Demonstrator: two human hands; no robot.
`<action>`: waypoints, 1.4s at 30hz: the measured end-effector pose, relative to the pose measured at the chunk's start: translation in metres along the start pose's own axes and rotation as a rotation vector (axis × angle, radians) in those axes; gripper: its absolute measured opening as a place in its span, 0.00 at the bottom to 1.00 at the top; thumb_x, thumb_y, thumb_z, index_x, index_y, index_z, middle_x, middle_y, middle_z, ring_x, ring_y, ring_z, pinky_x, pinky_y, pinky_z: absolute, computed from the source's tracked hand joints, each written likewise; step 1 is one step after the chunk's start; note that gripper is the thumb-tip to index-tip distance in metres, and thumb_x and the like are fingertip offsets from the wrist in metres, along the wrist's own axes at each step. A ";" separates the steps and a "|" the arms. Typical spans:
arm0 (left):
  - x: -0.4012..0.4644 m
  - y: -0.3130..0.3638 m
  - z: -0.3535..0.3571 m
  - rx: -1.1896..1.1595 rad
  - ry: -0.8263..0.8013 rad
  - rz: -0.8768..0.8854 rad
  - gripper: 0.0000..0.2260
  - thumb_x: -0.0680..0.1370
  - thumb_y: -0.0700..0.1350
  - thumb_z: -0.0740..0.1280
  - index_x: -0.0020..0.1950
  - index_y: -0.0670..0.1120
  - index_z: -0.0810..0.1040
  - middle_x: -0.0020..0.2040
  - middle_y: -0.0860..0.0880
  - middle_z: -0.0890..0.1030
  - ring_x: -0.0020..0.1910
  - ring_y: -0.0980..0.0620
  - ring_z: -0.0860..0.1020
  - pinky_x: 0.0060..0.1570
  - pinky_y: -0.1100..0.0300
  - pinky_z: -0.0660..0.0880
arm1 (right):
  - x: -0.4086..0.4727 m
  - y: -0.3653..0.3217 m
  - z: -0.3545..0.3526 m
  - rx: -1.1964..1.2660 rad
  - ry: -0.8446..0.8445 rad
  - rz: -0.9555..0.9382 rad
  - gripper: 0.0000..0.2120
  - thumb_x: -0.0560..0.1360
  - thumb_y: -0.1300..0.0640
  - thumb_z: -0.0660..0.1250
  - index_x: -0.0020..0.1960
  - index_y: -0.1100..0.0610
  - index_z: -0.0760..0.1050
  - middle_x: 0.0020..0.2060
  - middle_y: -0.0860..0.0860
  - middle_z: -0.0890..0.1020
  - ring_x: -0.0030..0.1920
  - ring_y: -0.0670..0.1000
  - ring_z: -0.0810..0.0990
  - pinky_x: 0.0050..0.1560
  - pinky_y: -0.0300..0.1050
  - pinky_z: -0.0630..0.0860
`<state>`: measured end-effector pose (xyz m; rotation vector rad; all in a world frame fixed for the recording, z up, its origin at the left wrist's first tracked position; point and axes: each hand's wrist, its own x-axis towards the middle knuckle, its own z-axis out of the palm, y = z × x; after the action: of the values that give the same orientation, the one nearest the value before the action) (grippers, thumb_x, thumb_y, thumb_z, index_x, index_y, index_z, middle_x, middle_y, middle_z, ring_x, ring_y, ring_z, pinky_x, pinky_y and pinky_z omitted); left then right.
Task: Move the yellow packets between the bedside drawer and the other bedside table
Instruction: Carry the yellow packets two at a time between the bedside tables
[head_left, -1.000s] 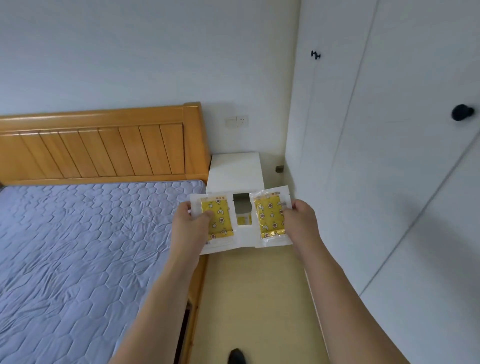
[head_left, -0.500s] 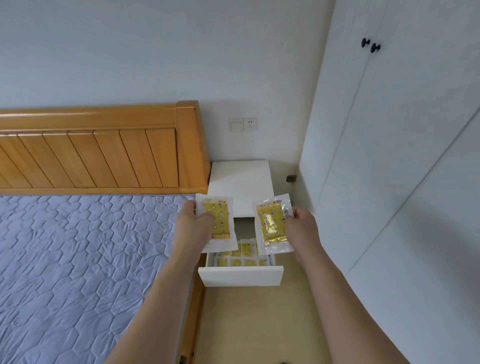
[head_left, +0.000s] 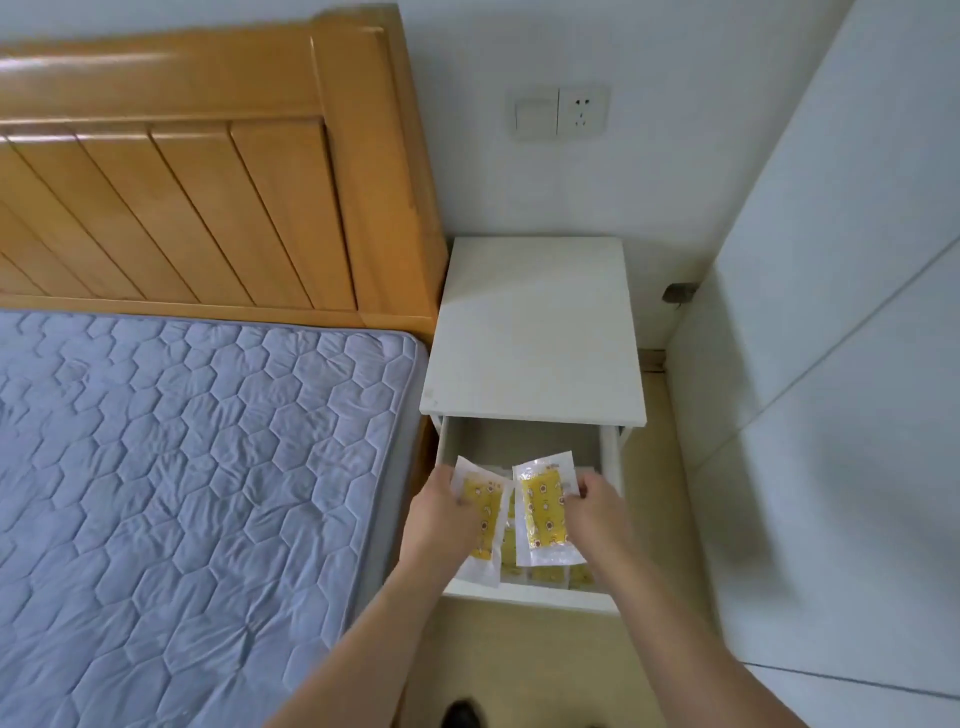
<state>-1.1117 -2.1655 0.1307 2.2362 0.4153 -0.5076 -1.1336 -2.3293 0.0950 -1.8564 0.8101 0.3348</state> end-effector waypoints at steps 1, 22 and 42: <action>0.027 -0.016 0.021 0.000 -0.014 -0.035 0.11 0.78 0.37 0.57 0.58 0.47 0.71 0.42 0.51 0.78 0.35 0.53 0.77 0.25 0.63 0.73 | 0.028 0.016 0.018 -0.020 -0.017 0.018 0.11 0.77 0.66 0.54 0.46 0.56 0.73 0.39 0.53 0.78 0.33 0.50 0.71 0.33 0.42 0.65; 0.280 -0.143 0.195 0.149 0.043 -0.235 0.17 0.78 0.37 0.63 0.66 0.45 0.70 0.58 0.44 0.79 0.56 0.42 0.79 0.54 0.49 0.79 | 0.260 0.142 0.174 -0.161 -0.048 0.149 0.23 0.78 0.68 0.56 0.71 0.59 0.68 0.65 0.57 0.76 0.63 0.57 0.76 0.58 0.49 0.75; 0.001 0.060 -0.106 0.451 0.061 0.429 0.16 0.82 0.45 0.57 0.69 0.42 0.68 0.68 0.44 0.71 0.66 0.44 0.69 0.62 0.50 0.69 | -0.082 -0.142 -0.011 -0.457 -0.045 -0.378 0.24 0.80 0.61 0.60 0.74 0.57 0.61 0.70 0.53 0.69 0.68 0.53 0.70 0.66 0.47 0.68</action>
<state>-1.0605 -2.1229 0.2331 2.6786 -0.1741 -0.3234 -1.1008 -2.2745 0.2467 -2.3677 0.3511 0.3371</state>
